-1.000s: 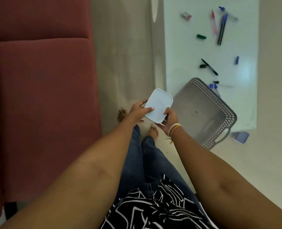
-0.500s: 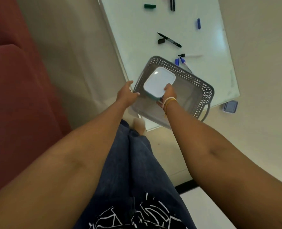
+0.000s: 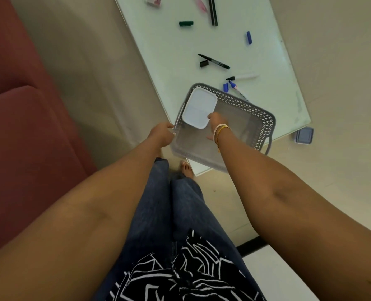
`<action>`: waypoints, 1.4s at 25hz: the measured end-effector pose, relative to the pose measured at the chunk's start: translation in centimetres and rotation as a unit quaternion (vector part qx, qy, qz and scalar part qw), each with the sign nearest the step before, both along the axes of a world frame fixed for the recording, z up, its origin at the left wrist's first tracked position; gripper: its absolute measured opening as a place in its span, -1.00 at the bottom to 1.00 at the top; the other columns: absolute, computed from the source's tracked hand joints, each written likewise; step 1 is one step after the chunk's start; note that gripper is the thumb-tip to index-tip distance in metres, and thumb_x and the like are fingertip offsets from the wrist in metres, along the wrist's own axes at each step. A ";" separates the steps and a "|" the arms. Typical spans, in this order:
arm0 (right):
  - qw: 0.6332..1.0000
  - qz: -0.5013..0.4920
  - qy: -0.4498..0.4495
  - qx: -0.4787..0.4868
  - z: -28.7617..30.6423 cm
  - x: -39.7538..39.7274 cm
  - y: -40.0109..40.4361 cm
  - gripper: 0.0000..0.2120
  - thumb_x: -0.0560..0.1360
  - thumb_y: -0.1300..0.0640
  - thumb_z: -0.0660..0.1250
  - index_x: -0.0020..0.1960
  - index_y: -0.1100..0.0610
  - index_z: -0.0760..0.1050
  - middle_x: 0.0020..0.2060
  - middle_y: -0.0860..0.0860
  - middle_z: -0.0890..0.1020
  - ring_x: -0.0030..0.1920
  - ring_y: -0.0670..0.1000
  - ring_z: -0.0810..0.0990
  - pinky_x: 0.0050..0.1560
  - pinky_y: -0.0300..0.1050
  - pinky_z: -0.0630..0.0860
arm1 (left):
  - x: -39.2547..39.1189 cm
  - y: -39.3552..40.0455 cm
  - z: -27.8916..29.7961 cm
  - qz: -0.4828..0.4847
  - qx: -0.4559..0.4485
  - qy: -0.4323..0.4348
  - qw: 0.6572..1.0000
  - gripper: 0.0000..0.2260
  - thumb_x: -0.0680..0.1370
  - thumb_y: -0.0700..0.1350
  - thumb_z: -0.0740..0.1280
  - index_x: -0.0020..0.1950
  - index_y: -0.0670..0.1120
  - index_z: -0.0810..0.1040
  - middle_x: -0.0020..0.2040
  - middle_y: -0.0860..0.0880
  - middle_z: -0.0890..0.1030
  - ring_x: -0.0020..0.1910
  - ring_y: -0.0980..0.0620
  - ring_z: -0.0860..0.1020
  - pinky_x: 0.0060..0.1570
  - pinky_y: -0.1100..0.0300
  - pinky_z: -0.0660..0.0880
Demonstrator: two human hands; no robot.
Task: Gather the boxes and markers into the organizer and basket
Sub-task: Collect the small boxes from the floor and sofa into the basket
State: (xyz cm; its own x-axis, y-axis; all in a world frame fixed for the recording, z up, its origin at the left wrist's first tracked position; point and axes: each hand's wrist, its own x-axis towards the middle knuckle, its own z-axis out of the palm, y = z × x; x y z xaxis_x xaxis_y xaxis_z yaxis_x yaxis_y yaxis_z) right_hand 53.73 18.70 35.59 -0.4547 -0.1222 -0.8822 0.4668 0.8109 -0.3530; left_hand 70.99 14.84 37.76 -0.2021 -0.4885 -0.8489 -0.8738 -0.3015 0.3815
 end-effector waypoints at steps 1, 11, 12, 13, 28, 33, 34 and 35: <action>0.999 0.030 0.014 0.013 1.0 0.2 0.2 -0.65 0.49 0.19 0.26 0.26 0.26 0.46 -0.01 0.10 0.49 0.01 0.11 0.48 0.24 0.16 0.51 | 0.0 0.0 1.1 -0.011 0.000 0.000 1.000 -0.61 0.60 -0.17 0.25 0.43 -0.12 0.39 0.40 -0.18 0.44 0.33 -0.17 0.44 0.22 0.11 0.42; 0.902 0.336 0.266 -0.048 3.9 10.5 -5.8 -0.92 0.39 0.17 0.24 -0.27 0.13 0.48 -0.17 0.12 0.62 -0.19 0.09 0.53 -0.19 -0.14 0.39 | 7.8 -5.2 3.7 0.003 0.007 -0.002 1.000 -0.66 0.62 -0.09 0.18 0.36 -0.17 0.44 0.36 -0.16 0.46 0.32 -0.14 0.43 0.26 0.10 0.36; 0.897 0.356 0.258 -0.045 3.7 12.7 -7.5 -0.90 0.39 0.19 0.24 -0.29 0.14 0.47 -0.22 0.11 0.61 -0.21 0.10 0.51 -0.20 -0.14 0.38 | 9.9 -6.2 3.4 -0.002 0.021 -0.019 1.000 -0.65 0.62 -0.08 0.18 0.36 -0.18 0.44 0.36 -0.18 0.46 0.32 -0.16 0.43 0.28 0.08 0.35; 0.894 0.370 0.251 -0.044 3.4 14.8 -9.0 -0.89 0.40 0.19 0.24 -0.30 0.15 0.47 -0.26 0.11 0.59 -0.23 0.10 0.49 -0.21 -0.15 0.36 | 11.8 -7.1 3.0 -0.010 0.034 -0.035 0.999 -0.64 0.62 -0.07 0.18 0.36 -0.19 0.44 0.36 -0.20 0.46 0.33 -0.18 0.43 0.29 0.06 0.36; 0.739 0.620 0.180 -0.193 6.0 40.5 -46.5 -0.83 0.40 0.21 0.25 -0.07 0.16 0.59 -0.24 0.07 0.67 -0.16 0.10 0.61 -0.08 -0.09 0.53 | 38.3 -37.4 1.9 0.248 -0.016 -0.159 0.956 -0.56 0.58 0.00 0.26 0.40 -0.20 0.41 0.39 -0.23 0.44 0.37 -0.21 0.41 0.32 0.06 0.37; 0.665 0.701 0.138 -0.220 6.9 43.8 -61.1 -0.76 0.43 0.22 0.25 0.07 0.20 0.55 -0.18 0.12 0.64 -0.07 0.20 0.62 0.00 0.05 0.55 | 40.5 -50.0 2.0 0.429 -0.015 -0.126 0.894 -0.52 0.57 -0.01 0.29 0.44 -0.18 0.35 0.41 -0.21 0.42 0.38 -0.20 0.40 0.37 0.03 0.35; 0.630 0.727 0.147 -0.232 7.3 44.4 -64.3 -0.71 0.44 0.21 0.26 0.15 0.20 0.52 -0.06 0.16 0.64 -0.02 0.21 0.61 0.05 0.06 0.54 | 41.0 -52.3 2.3 0.457 -0.012 -0.124 0.880 -0.51 0.57 -0.01 0.28 0.46 -0.17 0.33 0.43 -0.19 0.41 0.39 -0.19 0.39 0.38 0.03 0.34; 0.584 0.757 0.160 -0.243 7.7 45.1 -67.7 -0.63 0.45 0.19 0.27 0.25 0.19 0.46 0.06 0.18 0.60 0.05 0.23 0.59 0.09 0.08 0.53 | 41.5 -54.7 2.5 0.475 -0.009 -0.121 0.872 -0.50 0.58 -0.01 0.27 0.47 -0.16 0.31 0.44 -0.18 0.39 0.41 -0.18 0.38 0.39 0.03 0.33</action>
State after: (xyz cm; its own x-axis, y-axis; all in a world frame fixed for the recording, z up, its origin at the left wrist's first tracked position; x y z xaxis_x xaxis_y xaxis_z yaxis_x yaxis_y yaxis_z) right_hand 98.79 -49.01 43.25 0.3682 -0.7995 -0.4745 -0.8098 -0.0250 -0.5862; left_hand 112.54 -39.84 40.24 0.4857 -0.3517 -0.8003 -0.2890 -0.9286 0.2327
